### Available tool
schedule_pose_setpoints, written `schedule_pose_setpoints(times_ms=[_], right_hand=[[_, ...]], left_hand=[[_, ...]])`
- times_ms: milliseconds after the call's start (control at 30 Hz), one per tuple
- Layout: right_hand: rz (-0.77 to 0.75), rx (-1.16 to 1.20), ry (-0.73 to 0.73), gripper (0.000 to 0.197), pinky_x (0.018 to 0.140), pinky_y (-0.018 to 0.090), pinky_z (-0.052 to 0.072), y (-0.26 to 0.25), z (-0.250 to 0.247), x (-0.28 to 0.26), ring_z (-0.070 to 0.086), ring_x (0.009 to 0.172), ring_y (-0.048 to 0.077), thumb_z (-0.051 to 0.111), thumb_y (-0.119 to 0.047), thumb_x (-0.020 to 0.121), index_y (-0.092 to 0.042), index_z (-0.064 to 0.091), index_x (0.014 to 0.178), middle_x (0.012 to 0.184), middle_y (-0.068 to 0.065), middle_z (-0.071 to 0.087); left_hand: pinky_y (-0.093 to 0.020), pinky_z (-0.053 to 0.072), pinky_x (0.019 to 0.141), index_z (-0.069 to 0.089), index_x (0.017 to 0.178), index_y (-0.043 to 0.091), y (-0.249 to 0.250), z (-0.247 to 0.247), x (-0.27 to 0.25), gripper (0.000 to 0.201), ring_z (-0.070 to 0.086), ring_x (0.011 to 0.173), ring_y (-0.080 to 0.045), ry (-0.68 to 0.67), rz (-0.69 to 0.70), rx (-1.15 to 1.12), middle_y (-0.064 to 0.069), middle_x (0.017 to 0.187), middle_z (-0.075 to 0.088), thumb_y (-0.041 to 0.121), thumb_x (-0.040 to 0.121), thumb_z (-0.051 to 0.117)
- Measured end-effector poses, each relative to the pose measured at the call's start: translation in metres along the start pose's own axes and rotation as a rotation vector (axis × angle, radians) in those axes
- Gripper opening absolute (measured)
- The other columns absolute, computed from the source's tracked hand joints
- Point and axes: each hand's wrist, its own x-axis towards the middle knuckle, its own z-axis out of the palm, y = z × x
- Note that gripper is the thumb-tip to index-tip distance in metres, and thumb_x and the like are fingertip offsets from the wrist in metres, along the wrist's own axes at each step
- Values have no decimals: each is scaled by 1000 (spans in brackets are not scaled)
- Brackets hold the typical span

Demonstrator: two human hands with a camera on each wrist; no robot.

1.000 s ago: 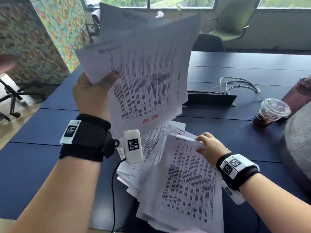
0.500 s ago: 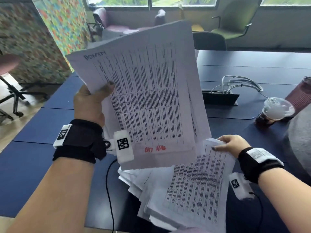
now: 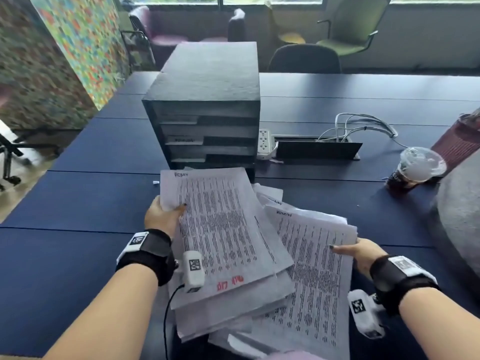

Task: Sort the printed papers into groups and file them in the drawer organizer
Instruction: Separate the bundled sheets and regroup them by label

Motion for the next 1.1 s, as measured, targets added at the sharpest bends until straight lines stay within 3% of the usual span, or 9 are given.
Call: schedule_pose_setpoints(times_ms=[100, 200, 300, 433, 500, 567, 733, 1000, 1100], right_hand=[[-15, -98, 31, 47, 78, 37, 53, 6, 1, 4, 67, 67, 24, 82, 4, 57, 11, 61, 98, 83, 17, 71], [-125, -178, 166, 33, 76, 30, 51, -1, 1, 6, 59, 79, 26, 63, 19, 74, 9, 57, 104, 103, 24, 62], [-237, -301, 249, 27, 86, 38, 46, -17, -5, 5, 56, 87, 23, 64, 10, 79, 1, 59, 103, 101, 22, 63], [-338, -265, 307, 19, 60, 11, 47, -43, -16, -3, 58, 54, -3, 60, 11, 82, -5, 59, 94, 79, 9, 60], [-340, -177, 287, 22, 47, 7, 46, -55, -23, -6, 56, 44, -6, 57, 12, 83, -9, 59, 83, 72, 5, 61], [-325, -73, 233, 24, 44, 16, 50, -66, -29, -10, 62, 45, 3, 57, 13, 82, -10, 60, 79, 60, 4, 67], [-348, 70, -28, 18, 53, 29, 56, -91, -33, -32, 69, 61, 20, 63, -1, 61, -11, 75, 70, 70, 9, 72], [-404, 151, -205, 32, 60, 25, 56, -113, 6, -41, 70, 70, 17, 51, 16, 77, -6, 75, 72, 78, 8, 73], [-389, 98, -172, 19, 61, 30, 57, -104, 28, -38, 70, 69, 18, 70, 6, 61, -9, 74, 73, 77, 6, 73]], left_hand=[[-32, 42, 86, 53, 118, 6, -14, -4, 14, 46, 57, 101, -24, -88, -113, 119, -9, 111, 62, 10, 76, 73], [-29, 42, 82, 61, 106, 5, -24, -4, 19, 31, 58, 96, -26, -273, -136, 396, -11, 108, 65, 9, 76, 69], [-35, 47, 90, 59, 112, 10, -31, -4, 20, 31, 61, 99, -29, -243, -94, 437, -10, 107, 66, 0, 83, 59], [-30, 39, 77, 58, 117, 13, -23, -12, 15, 37, 52, 86, -27, -77, -13, 373, -7, 95, 60, -4, 86, 48], [-29, 35, 73, 58, 114, 13, -19, -17, 14, 35, 48, 83, -26, -24, 10, 358, -7, 93, 57, -5, 86, 46], [-30, 33, 72, 58, 113, 13, -18, -21, 16, 34, 47, 81, -27, 6, 25, 340, -10, 93, 57, -4, 87, 45], [-29, 34, 78, 57, 120, 11, -15, -27, 16, 36, 47, 87, -24, 32, 11, 268, -5, 95, 55, -3, 88, 49], [-47, 47, 98, 62, 91, 23, -2, 2, 4, 21, 62, 104, -30, -219, -21, 29, -8, 105, 68, 8, 76, 64], [-46, 50, 93, 66, 82, 25, 9, 26, -19, 19, 64, 99, -27, -346, -13, -30, -8, 100, 70, 15, 67, 60]])
